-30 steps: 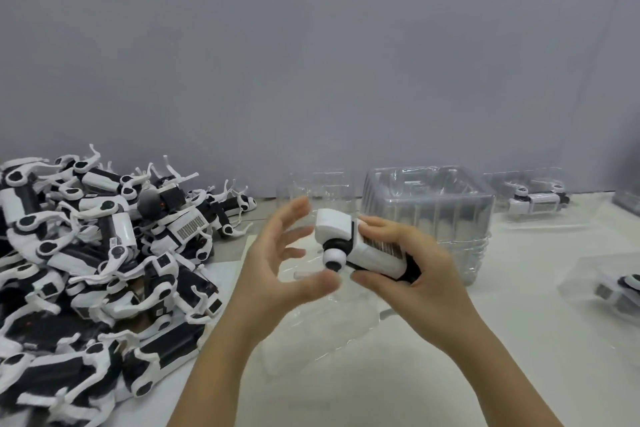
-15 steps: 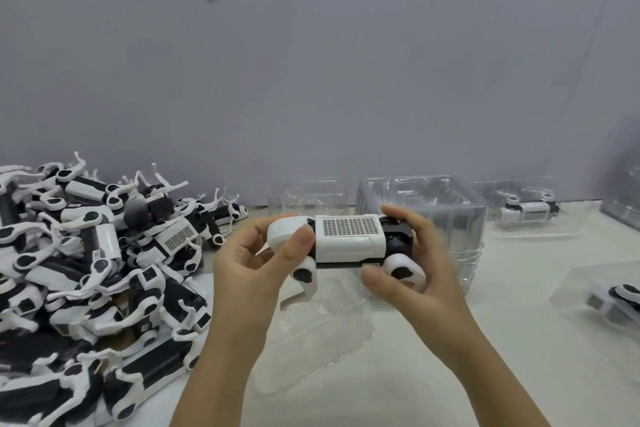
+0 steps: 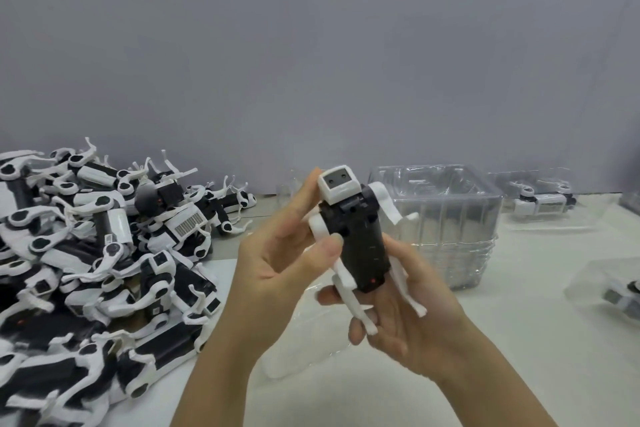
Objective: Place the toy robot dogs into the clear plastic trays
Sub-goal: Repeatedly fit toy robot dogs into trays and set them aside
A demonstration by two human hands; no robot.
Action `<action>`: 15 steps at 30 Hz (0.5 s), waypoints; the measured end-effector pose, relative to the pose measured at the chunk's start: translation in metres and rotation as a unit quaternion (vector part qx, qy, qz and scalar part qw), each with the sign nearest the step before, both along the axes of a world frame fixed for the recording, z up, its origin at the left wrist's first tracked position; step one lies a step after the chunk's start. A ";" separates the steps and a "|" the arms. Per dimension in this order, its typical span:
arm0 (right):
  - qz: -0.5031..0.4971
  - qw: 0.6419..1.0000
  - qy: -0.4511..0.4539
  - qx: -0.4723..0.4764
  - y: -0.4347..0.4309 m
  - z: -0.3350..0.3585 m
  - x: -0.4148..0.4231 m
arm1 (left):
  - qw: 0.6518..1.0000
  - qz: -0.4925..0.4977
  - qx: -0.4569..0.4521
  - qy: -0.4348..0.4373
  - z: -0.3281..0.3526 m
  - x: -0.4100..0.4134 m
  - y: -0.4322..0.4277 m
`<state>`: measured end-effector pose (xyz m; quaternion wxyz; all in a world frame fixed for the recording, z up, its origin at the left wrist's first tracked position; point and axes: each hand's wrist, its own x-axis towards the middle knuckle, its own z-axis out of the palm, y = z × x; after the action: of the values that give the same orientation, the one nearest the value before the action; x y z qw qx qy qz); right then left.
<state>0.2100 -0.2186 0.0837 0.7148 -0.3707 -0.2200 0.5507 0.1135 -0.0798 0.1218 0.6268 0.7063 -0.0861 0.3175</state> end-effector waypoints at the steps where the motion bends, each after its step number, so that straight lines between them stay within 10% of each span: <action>1: 0.030 0.999 0.029 0.015 0.003 -0.003 -0.001 | 1.000 0.008 0.004 -0.012 -0.005 -0.004 -0.003; 6: 0.012 0.998 0.046 0.028 0.009 -0.012 0.002 | 1.000 0.015 0.003 -0.014 -0.010 -0.001 0.000; 15: -0.306 0.888 -0.342 -0.041 0.001 -0.007 0.006 | 0.990 -0.024 0.024 0.135 -0.022 0.000 0.023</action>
<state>0.2159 -0.2179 0.0763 0.7121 -0.6143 -0.3039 0.1526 0.1136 -0.0564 0.1001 0.6230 0.7552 -0.0254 0.2023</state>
